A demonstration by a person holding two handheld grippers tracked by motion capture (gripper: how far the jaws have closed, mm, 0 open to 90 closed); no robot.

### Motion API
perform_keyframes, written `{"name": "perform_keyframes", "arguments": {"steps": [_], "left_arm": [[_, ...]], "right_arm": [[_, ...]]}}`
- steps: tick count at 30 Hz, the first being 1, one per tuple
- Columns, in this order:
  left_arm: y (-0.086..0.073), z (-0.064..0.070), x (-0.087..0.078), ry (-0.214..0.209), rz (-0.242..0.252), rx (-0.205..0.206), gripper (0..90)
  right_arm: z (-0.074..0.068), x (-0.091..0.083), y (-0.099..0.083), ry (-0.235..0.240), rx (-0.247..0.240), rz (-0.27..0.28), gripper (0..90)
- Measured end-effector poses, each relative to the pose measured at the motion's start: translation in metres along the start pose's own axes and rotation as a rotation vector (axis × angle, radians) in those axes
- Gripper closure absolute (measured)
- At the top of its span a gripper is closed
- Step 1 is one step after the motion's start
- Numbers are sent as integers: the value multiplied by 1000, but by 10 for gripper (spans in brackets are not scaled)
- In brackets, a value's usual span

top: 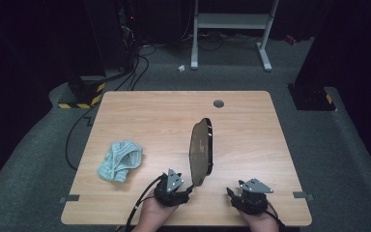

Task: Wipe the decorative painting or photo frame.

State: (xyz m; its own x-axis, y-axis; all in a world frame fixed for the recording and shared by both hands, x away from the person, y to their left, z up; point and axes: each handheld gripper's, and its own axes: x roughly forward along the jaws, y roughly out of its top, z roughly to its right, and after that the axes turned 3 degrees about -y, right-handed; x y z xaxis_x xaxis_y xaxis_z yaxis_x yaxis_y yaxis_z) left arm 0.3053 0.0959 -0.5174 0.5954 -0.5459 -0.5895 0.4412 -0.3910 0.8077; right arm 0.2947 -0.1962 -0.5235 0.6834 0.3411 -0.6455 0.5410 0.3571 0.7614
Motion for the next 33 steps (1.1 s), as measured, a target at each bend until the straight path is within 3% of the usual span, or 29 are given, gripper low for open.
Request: {"name": "perform_keyframes", "arguments": {"steps": [4,6,9,14,22,33], "left_arm": [[-6,-13,-5,24,-12,-36,322],[-12,-25,-9,56,-28,-59,303],[-16,-32,-12,79,-34,-69,292],[-26,-49,-15,149,-97,-86,250],[-34,-57,-19,148,-118,-152,159],[-40,-60,-25,170,-111,-184,131]], "right_arm": [[-2,1,5,13,-10,16,422],[-2,1,6,19,-9,21,418],[-2,1,8,27,-15,29,412],[-4,3,13,51,-21,44,385],[-15,8,20,98,-39,53,347],[-28,15,26,153,-56,61,307]]}}
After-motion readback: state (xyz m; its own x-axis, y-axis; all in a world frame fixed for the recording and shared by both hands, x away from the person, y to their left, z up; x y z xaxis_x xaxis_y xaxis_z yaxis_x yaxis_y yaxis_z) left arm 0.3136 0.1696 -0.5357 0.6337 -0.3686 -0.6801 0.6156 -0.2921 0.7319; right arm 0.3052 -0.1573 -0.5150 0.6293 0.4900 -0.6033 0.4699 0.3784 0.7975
